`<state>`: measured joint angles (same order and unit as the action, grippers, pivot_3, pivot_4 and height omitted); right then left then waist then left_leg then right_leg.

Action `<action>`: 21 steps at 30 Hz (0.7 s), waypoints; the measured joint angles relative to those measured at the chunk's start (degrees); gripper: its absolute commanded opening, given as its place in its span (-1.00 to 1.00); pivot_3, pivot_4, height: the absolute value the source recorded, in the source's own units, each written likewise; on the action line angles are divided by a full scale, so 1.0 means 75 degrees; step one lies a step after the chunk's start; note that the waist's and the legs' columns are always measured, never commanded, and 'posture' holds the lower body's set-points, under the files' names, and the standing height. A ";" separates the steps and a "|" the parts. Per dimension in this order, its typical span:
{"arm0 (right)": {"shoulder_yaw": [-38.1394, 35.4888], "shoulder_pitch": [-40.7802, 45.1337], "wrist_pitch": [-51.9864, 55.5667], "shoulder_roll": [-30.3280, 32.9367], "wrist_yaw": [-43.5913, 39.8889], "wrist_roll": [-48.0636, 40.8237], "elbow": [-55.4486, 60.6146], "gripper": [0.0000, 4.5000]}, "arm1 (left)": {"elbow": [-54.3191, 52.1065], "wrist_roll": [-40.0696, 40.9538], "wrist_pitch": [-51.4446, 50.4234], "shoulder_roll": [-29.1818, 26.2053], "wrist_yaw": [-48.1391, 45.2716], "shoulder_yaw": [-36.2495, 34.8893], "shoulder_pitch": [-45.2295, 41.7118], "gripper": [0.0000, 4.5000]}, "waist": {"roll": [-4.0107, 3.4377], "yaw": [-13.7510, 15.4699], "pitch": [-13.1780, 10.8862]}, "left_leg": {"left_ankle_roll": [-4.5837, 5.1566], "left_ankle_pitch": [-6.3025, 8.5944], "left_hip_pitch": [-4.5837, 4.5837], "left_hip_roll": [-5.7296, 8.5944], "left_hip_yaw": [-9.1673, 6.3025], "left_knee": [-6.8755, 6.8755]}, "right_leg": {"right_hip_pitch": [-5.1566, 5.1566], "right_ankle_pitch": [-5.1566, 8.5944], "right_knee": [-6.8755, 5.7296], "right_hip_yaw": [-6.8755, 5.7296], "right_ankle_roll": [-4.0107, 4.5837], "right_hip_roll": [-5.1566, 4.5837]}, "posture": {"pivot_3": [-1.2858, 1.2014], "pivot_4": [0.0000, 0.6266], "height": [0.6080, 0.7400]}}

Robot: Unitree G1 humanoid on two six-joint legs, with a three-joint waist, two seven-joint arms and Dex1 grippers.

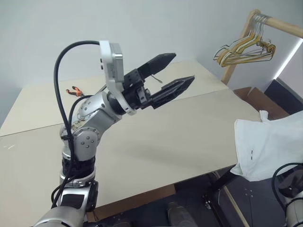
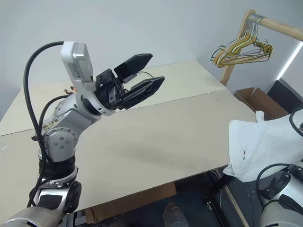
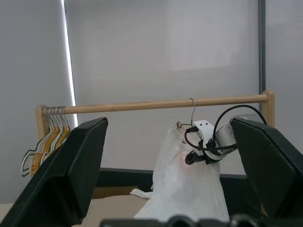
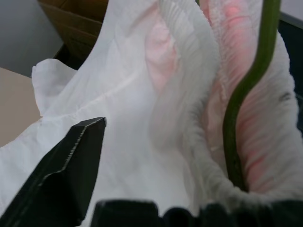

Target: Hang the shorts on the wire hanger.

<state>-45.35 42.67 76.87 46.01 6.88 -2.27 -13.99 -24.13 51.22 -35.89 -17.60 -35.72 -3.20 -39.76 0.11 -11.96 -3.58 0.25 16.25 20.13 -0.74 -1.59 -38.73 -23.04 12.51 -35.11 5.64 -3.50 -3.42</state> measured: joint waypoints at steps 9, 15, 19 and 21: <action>0.0714 -0.0738 -0.1611 -0.0214 0.0266 0.0350 0.1199 0.99 | 0.0021 0.0065 0.0015 -0.0069 -0.0193 0.0000 0.0018 1.00 | -0.0005 -0.0038 0.0003 | 0.0005 0.0004 0.0000 0.0000 0.0005 -0.0001 | -0.0002 -0.0001 0.0000 0.0006 -0.0004 0.0000 | -0.13 -0.95 1.00; 0.1175 -0.1424 -0.4411 -0.0681 0.1335 0.1149 0.2150 0.99 | 0.0100 0.0056 0.0068 -0.0168 -0.0303 0.0000 0.0034 1.00 | -0.0007 -0.0089 0.0005 | 0.0005 0.0004 0.0002 0.0000 0.0007 -0.0001 | -0.0006 -0.0002 0.0000 0.0010 -0.0007 -0.0001 | -0.13 -0.95 1.00; 0.1706 -0.1965 -0.6517 -0.0948 0.1789 0.1653 0.2797 0.99 | 0.0201 -0.0089 0.0103 -0.0392 -0.0352 -0.0024 0.0181 1.00 | -0.0012 -0.0170 0.0008 | 0.0005 0.0004 -0.0004 -0.0001 0.0009 0.0000 | -0.0005 -0.0002 -0.0006 0.0015 -0.0008 0.0000 | -0.12 -0.95 1.00; 0.2012 -0.1991 -0.7457 -0.1129 0.1409 0.1432 0.3156 0.99 | 0.0266 -0.0275 0.0174 -0.0468 -0.0367 -0.0023 0.0293 1.00 | -0.0013 -0.0228 0.0009 | 0.0005 0.0004 -0.0009 -0.0002 0.0009 0.0000 | -0.0002 -0.0004 -0.0006 0.0017 -0.0008 0.0002 | -0.11 -0.97 1.00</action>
<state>-30.25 27.74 20.94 37.54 17.44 8.47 9.69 -22.14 49.16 -34.59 -21.11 -38.48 -3.38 -37.57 0.01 -13.67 -3.52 0.29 16.28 20.07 -0.75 -1.52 -38.73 -23.06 12.49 -35.16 5.77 -3.56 -3.40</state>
